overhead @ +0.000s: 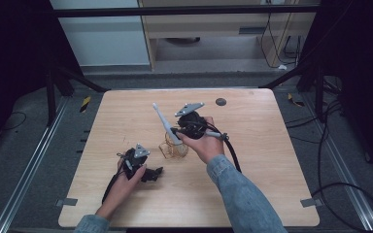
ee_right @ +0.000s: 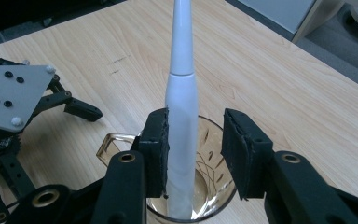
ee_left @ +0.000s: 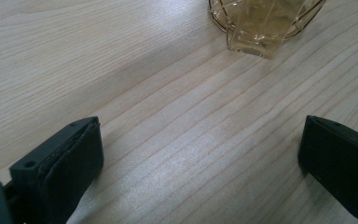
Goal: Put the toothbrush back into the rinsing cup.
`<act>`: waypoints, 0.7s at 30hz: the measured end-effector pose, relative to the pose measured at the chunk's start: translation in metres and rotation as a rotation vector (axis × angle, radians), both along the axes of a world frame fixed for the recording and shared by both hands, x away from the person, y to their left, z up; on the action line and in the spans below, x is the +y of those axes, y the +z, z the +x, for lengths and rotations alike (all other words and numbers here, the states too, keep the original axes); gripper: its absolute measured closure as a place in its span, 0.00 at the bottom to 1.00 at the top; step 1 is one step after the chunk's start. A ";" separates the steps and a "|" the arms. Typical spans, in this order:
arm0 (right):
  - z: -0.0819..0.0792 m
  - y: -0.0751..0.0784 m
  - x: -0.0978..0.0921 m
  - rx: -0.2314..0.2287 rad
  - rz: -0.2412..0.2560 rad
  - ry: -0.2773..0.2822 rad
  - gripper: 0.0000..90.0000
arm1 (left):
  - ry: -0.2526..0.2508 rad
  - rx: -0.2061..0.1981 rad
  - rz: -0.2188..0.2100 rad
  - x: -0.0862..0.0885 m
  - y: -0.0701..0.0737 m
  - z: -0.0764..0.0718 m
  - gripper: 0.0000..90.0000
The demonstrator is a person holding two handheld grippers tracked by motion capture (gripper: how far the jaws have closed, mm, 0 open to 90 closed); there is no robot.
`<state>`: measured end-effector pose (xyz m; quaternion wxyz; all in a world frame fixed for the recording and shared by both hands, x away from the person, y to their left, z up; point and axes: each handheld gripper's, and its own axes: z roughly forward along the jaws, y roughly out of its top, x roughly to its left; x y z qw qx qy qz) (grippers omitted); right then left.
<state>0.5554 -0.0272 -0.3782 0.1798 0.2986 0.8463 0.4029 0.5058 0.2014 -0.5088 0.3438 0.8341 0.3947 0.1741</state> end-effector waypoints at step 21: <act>0.001 0.002 -0.031 -0.010 0.013 -0.137 0.15 | -0.002 0.001 0.002 0.000 0.000 0.000 0.00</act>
